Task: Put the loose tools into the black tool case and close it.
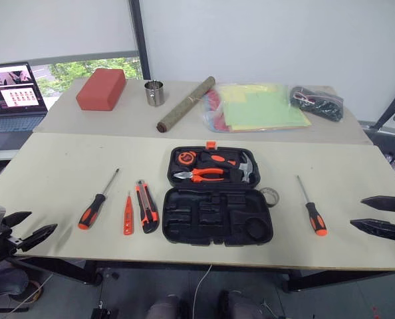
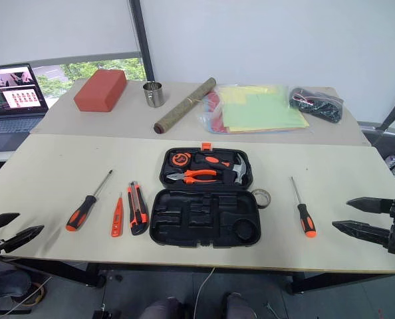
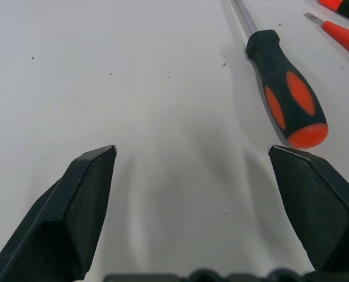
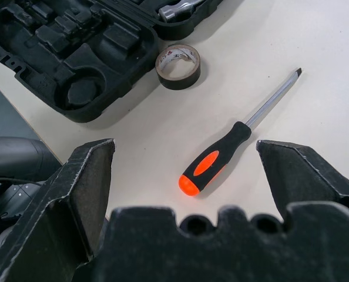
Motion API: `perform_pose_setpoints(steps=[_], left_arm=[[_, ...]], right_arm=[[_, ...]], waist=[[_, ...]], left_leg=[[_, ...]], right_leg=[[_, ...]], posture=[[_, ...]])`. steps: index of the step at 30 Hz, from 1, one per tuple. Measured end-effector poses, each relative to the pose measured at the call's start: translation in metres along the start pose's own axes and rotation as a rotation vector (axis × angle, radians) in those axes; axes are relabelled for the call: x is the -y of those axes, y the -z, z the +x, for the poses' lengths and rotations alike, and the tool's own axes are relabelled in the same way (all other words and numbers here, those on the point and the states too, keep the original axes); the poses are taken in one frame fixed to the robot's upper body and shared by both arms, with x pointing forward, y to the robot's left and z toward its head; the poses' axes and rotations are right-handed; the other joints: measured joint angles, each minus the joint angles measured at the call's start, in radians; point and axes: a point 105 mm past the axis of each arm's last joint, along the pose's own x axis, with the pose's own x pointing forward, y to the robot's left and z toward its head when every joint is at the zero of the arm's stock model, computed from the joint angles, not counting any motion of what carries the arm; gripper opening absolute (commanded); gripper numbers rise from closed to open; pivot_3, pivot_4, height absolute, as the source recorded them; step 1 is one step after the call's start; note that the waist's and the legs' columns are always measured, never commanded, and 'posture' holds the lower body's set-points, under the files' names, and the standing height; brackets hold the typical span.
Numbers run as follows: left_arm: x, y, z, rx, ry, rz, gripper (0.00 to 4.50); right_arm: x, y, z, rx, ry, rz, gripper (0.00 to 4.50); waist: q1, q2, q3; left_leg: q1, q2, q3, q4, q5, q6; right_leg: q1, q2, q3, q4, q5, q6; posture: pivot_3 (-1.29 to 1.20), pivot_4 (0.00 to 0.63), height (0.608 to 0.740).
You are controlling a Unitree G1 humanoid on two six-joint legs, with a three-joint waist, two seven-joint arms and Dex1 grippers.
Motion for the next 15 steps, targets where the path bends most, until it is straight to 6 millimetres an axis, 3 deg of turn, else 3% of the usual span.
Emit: perform_pose_setpoints(steps=[6,10,15], left_arm=[[0.012,-0.010,0.013,-0.025,0.018,-0.048,4.43],[0.029,-0.033,0.035,-0.029,0.059,-0.076,4.43],[0.041,-0.052,0.059,-0.082,0.076,-0.139,4.43]], right_arm=[[-0.004,-0.002,0.007,0.030,0.006,-0.021,4.50],[-0.018,-0.037,0.022,0.095,-0.024,-0.127,4.50],[-0.061,-0.068,0.050,0.154,-0.184,-0.202,4.50]], waist=[[0.005,0.000,0.000],[0.002,0.001,0.000],[0.001,0.000,0.000]], left_leg=[[0.000,-0.001,0.000,0.001,0.000,0.000],[0.001,-0.001,0.000,0.001,0.001,-0.002],[0.002,-0.001,-0.001,0.001,0.002,-0.003]], right_leg=[[0.001,-0.001,0.000,0.001,0.001,0.001],[0.001,0.000,0.000,0.002,0.001,0.001],[0.001,0.002,0.000,0.004,0.001,0.001]], posture=[[0.00,0.150,0.736],[0.00,0.150,0.736],[0.00,0.150,0.736]])
